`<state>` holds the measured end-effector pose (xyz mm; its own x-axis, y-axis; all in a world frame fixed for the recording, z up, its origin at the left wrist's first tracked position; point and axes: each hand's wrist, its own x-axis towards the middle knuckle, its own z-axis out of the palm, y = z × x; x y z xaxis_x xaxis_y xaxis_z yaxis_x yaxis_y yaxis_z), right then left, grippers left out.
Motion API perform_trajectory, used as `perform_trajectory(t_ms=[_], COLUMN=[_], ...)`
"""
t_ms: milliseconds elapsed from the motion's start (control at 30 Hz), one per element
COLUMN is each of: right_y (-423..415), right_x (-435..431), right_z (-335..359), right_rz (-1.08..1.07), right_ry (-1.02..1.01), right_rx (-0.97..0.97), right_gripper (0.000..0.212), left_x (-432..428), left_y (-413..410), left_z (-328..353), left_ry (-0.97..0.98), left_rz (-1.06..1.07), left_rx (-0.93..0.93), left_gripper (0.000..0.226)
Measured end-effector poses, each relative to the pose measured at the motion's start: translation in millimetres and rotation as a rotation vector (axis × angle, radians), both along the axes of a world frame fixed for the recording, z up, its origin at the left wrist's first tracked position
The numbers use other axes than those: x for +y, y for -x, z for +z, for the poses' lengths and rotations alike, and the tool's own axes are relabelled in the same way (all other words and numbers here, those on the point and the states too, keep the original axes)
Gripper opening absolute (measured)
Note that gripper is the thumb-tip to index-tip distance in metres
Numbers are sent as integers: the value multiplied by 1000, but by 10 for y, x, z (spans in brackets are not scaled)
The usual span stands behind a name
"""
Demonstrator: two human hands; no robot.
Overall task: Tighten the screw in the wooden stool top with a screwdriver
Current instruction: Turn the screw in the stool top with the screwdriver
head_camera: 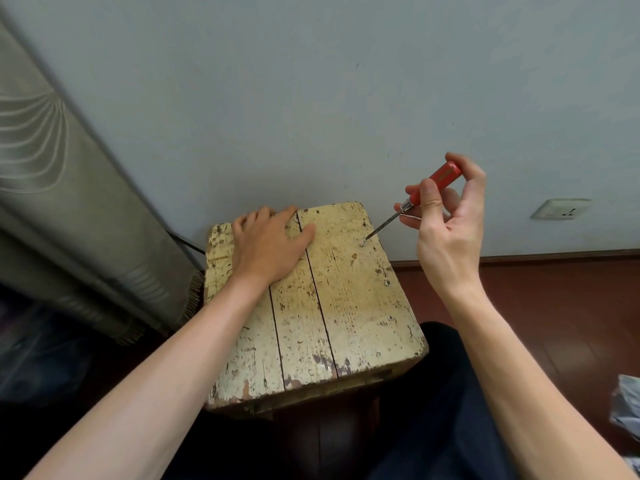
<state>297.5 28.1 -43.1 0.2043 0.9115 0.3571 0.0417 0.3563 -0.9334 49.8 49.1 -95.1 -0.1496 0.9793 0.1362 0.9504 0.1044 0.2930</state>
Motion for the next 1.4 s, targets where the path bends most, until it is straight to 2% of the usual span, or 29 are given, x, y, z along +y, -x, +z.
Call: perform_trajectory(t_ms=[1400], right_y=[29], right_x=[-21], right_z=[33], right_rz=[63], right_ry=[-64], right_rx=[-88], right_gripper=[35], left_x=[18], left_y=[19], left_z=[-35], left_ry=[-4], left_rz=[-6], left_rx=[8], left_gripper=[74])
